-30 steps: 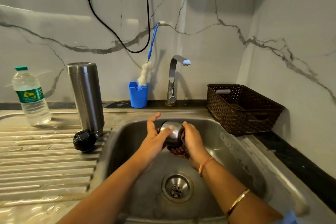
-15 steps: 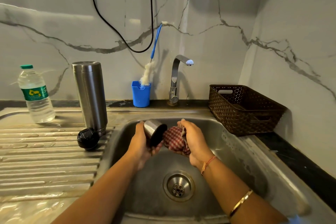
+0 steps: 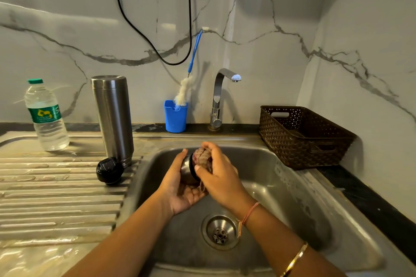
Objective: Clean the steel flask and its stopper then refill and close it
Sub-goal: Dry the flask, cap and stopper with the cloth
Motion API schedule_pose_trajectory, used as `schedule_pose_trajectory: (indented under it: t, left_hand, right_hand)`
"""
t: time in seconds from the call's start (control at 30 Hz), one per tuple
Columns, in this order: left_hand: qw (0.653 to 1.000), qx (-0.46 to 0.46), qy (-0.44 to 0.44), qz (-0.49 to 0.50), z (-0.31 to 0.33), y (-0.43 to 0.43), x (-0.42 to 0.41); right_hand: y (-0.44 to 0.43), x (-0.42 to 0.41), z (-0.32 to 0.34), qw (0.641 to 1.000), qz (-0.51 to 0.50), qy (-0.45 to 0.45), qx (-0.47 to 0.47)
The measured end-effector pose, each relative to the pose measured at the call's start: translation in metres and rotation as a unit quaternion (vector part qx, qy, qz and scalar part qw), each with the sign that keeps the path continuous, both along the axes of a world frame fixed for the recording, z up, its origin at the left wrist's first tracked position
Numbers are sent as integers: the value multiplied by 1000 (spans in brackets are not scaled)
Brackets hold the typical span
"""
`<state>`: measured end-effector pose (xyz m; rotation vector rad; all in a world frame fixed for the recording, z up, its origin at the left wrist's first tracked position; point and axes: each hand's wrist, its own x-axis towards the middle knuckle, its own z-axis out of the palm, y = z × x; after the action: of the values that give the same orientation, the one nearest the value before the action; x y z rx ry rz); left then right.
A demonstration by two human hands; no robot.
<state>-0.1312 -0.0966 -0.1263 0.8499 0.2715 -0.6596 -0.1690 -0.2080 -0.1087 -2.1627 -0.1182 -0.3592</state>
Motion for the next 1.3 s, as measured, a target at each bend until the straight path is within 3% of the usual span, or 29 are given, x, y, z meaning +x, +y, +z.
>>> schedule_pose_trajectory:
  t: [0.1, 0.23, 0.4, 0.6, 0.67, 0.77, 0.83, 0.9, 1.0, 1.1, 1.13, 1.2, 1.27, 1.3]
  left_hand:
    - [1000, -26, -7, -15, 0, 1, 0]
    - [1000, -17, -3, 8, -5, 1, 5]
    - [999, 53, 7, 5, -8, 3, 10]
    - [990, 138, -33, 17, -5, 14, 17]
    - [990, 135, -22, 23, -7, 15, 19]
    - [993, 118, 2, 24, -7, 14, 17]
    - [994, 106, 6, 18, -6, 15, 17]
    - [995, 100, -4, 12, -5, 15, 15]
    - [989, 127, -75, 25, -3, 11, 12]
    - [965, 188, -170, 70, -4, 3, 13]
    - [953, 213, -198, 81, -5, 2, 13]
    - [932, 244, -252, 95, -8, 1, 13]
    - [920, 238, -297, 96, -6, 0, 9]
    - [921, 221, -306, 93, -3, -1, 7]
  right_hand:
    - [1, -1, 0, 989, 6, -2, -146]
    - [-3, -2, -4, 988, 43, 31, -146]
    - [-4, -2, -6, 947, 34, -65, -312]
    - [-12, 0, -5, 959, 70, -85, -261]
    - [-18, 1, -7, 963, 45, -57, -259]
    - [-20, 1, -4, 984, 39, -22, -174]
    - [-17, -1, -2, 973, 44, -74, -214]
    - [-14, -1, -2, 936, 55, -157, -310]
    - [-4, -5, 1, 922, 39, -149, -354]
    - [-1, -7, 3, 951, -34, -60, -300]
    - [-1, -6, 4, 968, -55, -17, -243]
    - [-4, -3, 8, 993, -63, 97, -24]
    - [-7, -4, 15, 947, -37, 220, 232]
    - [-8, -5, 16, 926, -33, 234, 295]
